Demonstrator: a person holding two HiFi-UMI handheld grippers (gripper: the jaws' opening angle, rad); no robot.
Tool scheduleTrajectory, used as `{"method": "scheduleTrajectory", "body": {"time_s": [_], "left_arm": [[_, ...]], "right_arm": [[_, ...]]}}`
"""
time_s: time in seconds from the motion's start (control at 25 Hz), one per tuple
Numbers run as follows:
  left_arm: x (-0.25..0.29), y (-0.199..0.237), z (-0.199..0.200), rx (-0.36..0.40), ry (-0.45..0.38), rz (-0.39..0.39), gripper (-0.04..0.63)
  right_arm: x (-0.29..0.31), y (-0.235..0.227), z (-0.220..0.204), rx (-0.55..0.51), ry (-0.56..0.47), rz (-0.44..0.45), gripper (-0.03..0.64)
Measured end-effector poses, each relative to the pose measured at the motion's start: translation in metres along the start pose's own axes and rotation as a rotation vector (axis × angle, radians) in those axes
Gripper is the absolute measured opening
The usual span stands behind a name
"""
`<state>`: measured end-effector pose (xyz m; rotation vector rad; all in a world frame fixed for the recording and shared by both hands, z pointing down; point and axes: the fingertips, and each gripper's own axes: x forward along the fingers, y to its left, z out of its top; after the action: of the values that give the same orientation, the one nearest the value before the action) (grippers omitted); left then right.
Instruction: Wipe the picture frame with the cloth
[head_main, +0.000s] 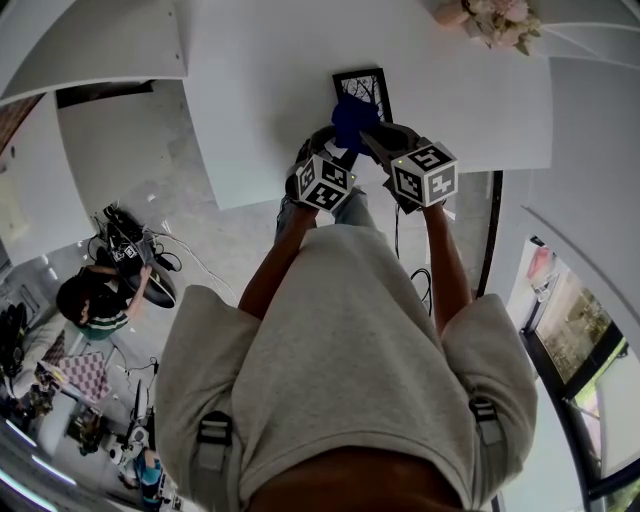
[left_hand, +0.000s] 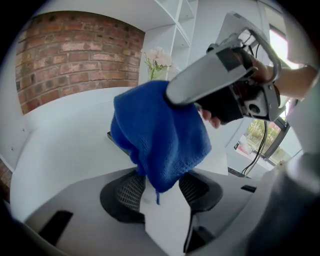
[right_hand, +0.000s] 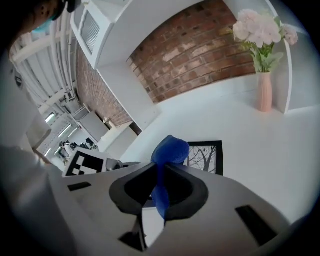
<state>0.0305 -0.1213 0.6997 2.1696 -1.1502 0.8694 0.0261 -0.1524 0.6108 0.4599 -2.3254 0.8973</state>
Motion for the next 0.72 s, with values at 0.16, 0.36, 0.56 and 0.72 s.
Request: {"method": "scheduleTrajectory", "body": {"time_s": [0.16,0.36,0.56,0.72], "left_arm": [[-0.004,0.001,-0.009,0.009,0.023,-0.001,0.216],[-0.007,0.001,-0.015,0.005,0.033,0.002,0.216],[-0.010,0.002,-0.013,0.009,0.028,0.006,0.216],[-0.013,0.006,-0.011,0.007,0.021,0.011,0.216]], "right_arm": [[0.018,-0.014,-0.027,0.008,0.067,-0.031,0.060],[0.020,-0.032,-0.042,0.012,0.094,-0.077,0.060],[0.008,-0.053,-0.049,0.028,0.092,-0.132,0.060],[-0.005,-0.069,-0.053,0.051,0.080,-0.171,0.060]]}}
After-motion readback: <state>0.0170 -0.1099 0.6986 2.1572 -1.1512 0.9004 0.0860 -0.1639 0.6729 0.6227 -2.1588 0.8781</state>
